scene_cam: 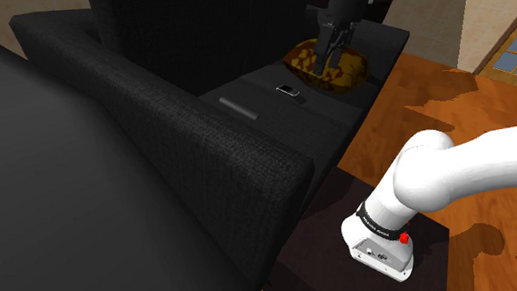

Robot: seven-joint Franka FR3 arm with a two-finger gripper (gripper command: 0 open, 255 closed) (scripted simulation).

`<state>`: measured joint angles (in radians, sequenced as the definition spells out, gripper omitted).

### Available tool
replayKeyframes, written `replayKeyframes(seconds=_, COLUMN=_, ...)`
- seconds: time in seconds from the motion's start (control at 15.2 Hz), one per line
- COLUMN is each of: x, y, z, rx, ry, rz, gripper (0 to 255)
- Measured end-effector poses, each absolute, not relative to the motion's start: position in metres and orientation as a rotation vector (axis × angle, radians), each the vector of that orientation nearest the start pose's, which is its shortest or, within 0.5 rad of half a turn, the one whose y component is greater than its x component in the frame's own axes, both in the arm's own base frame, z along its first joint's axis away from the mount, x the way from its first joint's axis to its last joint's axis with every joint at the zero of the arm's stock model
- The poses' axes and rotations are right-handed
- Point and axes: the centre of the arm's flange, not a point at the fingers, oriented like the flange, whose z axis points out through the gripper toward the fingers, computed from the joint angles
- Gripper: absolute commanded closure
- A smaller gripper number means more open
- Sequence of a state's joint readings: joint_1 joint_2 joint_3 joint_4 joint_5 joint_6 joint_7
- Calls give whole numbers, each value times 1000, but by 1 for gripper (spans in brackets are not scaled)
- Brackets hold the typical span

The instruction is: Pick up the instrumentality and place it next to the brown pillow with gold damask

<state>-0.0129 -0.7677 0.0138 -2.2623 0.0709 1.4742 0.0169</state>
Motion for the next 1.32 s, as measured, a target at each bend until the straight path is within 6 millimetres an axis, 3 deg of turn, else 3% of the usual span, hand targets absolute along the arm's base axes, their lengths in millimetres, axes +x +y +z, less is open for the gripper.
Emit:
replayKeyframes(seconds=0.26, x=319, y=1, z=603, rx=-3079, ry=24, rz=32, gripper=0)
replayKeyframes(seconds=1.32, x=474, y=-54, z=471, rx=-3073, ry=37, rz=12, gripper=0)
